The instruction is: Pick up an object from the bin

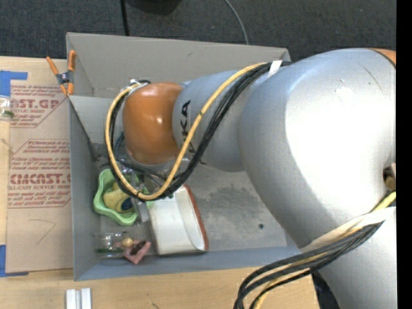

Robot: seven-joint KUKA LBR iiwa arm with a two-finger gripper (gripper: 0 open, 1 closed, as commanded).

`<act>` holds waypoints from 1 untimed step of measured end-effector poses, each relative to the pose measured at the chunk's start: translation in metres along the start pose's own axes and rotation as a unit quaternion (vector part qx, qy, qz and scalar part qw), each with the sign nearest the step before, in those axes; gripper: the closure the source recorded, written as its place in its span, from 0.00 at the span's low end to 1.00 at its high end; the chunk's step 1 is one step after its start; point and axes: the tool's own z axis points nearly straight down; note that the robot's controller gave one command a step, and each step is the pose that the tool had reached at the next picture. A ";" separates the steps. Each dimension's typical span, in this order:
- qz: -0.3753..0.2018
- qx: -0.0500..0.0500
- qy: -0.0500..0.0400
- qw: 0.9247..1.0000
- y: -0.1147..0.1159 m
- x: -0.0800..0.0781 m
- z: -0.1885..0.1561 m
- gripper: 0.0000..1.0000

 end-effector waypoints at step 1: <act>0.000 0.000 0.000 1.000 0.000 0.000 0.000 1.00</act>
Offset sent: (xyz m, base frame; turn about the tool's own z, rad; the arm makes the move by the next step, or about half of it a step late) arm 0.0000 0.0000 0.0000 0.0000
